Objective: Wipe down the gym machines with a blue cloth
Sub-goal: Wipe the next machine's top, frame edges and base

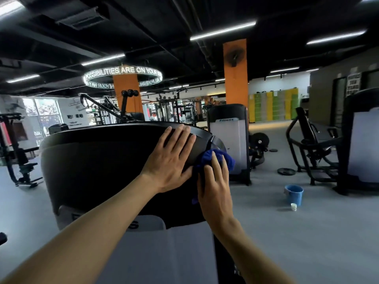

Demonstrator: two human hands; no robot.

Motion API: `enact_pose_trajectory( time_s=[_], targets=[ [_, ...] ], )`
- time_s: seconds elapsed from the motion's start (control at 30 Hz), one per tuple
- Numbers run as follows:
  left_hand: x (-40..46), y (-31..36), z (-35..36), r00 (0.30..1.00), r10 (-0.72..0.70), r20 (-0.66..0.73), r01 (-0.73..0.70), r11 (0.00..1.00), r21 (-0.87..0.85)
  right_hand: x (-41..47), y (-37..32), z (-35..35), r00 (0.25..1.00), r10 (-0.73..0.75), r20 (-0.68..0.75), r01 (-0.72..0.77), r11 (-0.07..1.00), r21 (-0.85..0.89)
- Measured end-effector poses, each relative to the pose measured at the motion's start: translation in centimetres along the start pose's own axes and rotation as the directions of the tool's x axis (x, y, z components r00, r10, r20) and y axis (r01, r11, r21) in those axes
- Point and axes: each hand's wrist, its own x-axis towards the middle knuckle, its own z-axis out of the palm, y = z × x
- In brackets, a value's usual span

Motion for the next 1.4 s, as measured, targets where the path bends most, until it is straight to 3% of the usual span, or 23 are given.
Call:
enact_pose_trajectory(
  time_s=[0.17, 0.3, 0.47, 0.77, 0.97, 1.2, 1.4],
  targets=[
    [0.2, 0.1, 0.7, 0.997, 0.001, -0.072, -0.002, 1.000, -0.024, 2.3, 0.7, -1.6, 0.992, 0.124, -0.010, -0.124, 0.991, 0.049],
    [0.2, 0.2, 1.1, 0.994, 0.006, -0.111, -0.011, 0.999, -0.043, 3.1, 0.5, -1.4, 1.000, 0.000, -0.013, -0.002, 0.995, -0.097],
    [0.3, 0.0, 1.6, 0.986, 0.013, -0.168, -0.025, 0.997, -0.073, 1.4, 0.5, -1.0, 0.996, 0.075, -0.054, -0.080, 0.990, -0.112],
    [0.3, 0.0, 1.9, 0.976, 0.009, -0.216, -0.028, 0.996, -0.089, 4.9, -0.6, 0.2, 0.982, 0.149, -0.119, -0.180, 0.934, -0.310],
    [0.3, 0.1, 1.9, 0.976, 0.000, -0.216, -0.018, 0.997, -0.081, 2.3, -0.8, 0.4, 0.989, 0.110, -0.094, -0.130, 0.962, -0.239],
    [0.3, 0.2, 1.8, 0.976, -0.003, -0.217, -0.017, 0.995, -0.094, 6.9, -0.7, -0.5, 0.988, 0.045, -0.146, -0.063, 0.990, -0.124],
    [0.3, 0.1, 2.0, 0.974, -0.002, -0.226, -0.014, 0.998, -0.069, 2.6, 0.3, 0.3, 0.992, 0.017, -0.124, -0.036, 0.987, -0.155]
  ],
)
